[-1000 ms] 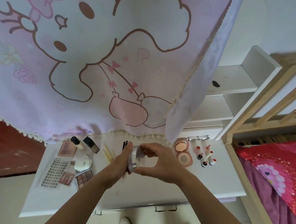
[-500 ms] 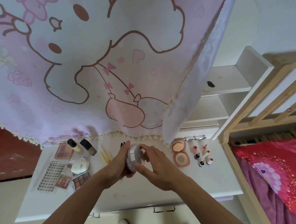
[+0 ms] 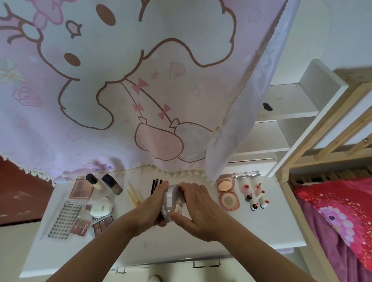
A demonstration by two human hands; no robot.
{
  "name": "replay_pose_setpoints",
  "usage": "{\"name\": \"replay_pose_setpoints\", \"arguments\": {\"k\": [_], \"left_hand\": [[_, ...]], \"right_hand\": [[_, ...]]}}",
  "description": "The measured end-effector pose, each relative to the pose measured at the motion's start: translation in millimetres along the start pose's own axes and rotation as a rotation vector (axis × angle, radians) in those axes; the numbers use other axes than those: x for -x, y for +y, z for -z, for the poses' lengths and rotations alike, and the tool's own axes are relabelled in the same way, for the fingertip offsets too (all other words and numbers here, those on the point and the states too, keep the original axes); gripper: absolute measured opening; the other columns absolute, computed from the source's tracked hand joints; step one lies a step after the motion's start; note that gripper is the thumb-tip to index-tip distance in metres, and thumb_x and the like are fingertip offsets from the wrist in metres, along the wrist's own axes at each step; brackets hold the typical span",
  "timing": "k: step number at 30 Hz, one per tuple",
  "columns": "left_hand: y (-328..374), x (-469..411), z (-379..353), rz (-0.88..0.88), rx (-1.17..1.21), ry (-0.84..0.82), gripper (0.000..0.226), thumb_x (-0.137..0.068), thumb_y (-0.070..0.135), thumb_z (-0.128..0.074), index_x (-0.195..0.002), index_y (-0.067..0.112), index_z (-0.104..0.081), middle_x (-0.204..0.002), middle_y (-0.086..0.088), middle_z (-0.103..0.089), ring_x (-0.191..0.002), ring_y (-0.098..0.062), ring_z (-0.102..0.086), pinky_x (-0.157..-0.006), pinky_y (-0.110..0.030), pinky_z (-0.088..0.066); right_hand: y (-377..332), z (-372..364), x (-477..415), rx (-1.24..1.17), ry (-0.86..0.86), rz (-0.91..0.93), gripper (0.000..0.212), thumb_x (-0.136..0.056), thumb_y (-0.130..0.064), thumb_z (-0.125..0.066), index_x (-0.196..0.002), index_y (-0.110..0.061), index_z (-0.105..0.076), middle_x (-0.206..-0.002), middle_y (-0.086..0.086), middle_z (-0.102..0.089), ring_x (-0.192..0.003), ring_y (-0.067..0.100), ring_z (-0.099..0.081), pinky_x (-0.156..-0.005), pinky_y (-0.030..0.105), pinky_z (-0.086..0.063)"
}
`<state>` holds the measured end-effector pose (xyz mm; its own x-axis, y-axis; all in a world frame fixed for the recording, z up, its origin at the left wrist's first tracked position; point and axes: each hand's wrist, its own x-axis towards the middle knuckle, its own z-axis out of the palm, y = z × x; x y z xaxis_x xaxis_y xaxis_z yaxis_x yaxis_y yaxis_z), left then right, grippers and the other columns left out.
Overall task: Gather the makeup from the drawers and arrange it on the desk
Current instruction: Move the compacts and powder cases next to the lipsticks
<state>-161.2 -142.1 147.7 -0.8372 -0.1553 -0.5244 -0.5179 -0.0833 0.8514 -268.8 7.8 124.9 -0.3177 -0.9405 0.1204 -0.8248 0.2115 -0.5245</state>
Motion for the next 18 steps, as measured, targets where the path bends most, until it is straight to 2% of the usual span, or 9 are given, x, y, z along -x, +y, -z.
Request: {"name": "replay_pose_setpoints", "arguments": {"k": [4,6,8,9,11,14,16,18], "left_hand": [[-3,0,-4,-0.006,0.073,0.011,0.069,-0.099,0.061,-0.017,-0.095,0.008,-0.061,-0.075,-0.014,-0.048,-0.062,-0.016,-0.037,-0.059,-0.028,-0.034],[-4,-3,-8,-0.051,0.042,0.053,0.068,-0.100,0.060,-0.014,-0.097,0.010,-0.061,-0.075,-0.012,-0.051,-0.061,-0.014,-0.041,-0.059,-0.025,-0.036],[-7,-7,-11,-0.155,-0.083,0.118,0.064,-0.101,0.060,-0.011,-0.100,0.017,-0.058,-0.076,-0.001,-0.064,-0.068,-0.010,-0.059,-0.065,-0.020,-0.050],[-8,-10,-11,-0.223,-0.145,0.147,0.059,-0.100,0.062,-0.012,-0.104,0.023,-0.055,-0.085,-0.001,-0.067,-0.080,-0.013,-0.066,-0.075,-0.027,-0.056],[-12,-10,-8,-0.321,-0.297,0.184,0.052,-0.096,0.066,-0.013,-0.109,0.031,-0.048,-0.097,-0.004,-0.063,-0.091,-0.021,-0.066,-0.085,-0.045,-0.055],[-17,-7,-8,-0.406,-0.412,0.180,0.056,-0.095,0.068,-0.012,-0.116,0.026,-0.041,-0.094,-0.006,-0.062,-0.085,-0.025,-0.065,-0.079,-0.053,-0.052],[-22,-9,-8,-0.432,-0.423,0.192,0.059,-0.095,0.069,-0.013,-0.119,0.023,-0.039,-0.091,-0.009,-0.063,-0.079,-0.029,-0.066,-0.073,-0.056,-0.052],[-24,-12,-9,-0.451,-0.394,0.207,0.057,-0.095,0.069,-0.016,-0.120,0.023,-0.038,-0.088,-0.012,-0.064,-0.075,-0.031,-0.067,-0.067,-0.057,-0.053]], "right_hand": [[3,0,0,-0.029,-0.019,-0.025,0.063,-0.093,-0.068,-0.039,-0.133,-0.020,-0.036,-0.116,-0.006,-0.044,-0.094,0.006,-0.036,-0.091,0.023,-0.033],[-1,1,-1,-0.195,-0.053,-0.141,0.066,-0.091,-0.071,-0.039,-0.137,-0.024,-0.030,-0.117,-0.006,-0.049,-0.093,0.005,-0.043,-0.088,0.022,-0.039],[-8,-2,-4,-0.493,-0.068,-0.309,0.065,-0.091,-0.074,-0.032,-0.135,-0.025,-0.026,-0.103,-0.003,-0.057,-0.086,0.007,-0.055,-0.085,0.031,-0.051],[-11,-4,-6,-0.626,-0.068,-0.399,0.066,-0.091,-0.075,-0.026,-0.132,-0.023,-0.027,-0.095,-0.001,-0.059,-0.080,0.008,-0.057,-0.086,0.037,-0.053],[-14,-5,-8,-0.805,-0.123,-0.569,0.068,-0.093,-0.075,-0.016,-0.122,-0.017,-0.038,-0.083,0.001,-0.061,-0.069,0.008,-0.056,-0.081,0.038,-0.052],[-16,-4,-9,-1.011,-0.234,-0.718,0.077,-0.095,-0.074,-0.014,-0.096,-0.011,-0.058,-0.073,0.004,-0.058,-0.064,0.012,-0.048,-0.072,0.029,-0.040],[-21,-2,-10,-1.036,-0.247,-0.736,0.079,-0.094,-0.076,-0.012,-0.100,-0.011,-0.057,-0.075,0.006,-0.055,-0.065,0.012,-0.045,-0.070,0.026,-0.039],[-26,0,-12,-1.015,-0.220,-0.747,0.075,-0.094,-0.075,-0.012,-0.119,-0.015,-0.048,-0.086,0.005,-0.055,-0.071,0.011,-0.047,-0.071,0.022,-0.041]]}}
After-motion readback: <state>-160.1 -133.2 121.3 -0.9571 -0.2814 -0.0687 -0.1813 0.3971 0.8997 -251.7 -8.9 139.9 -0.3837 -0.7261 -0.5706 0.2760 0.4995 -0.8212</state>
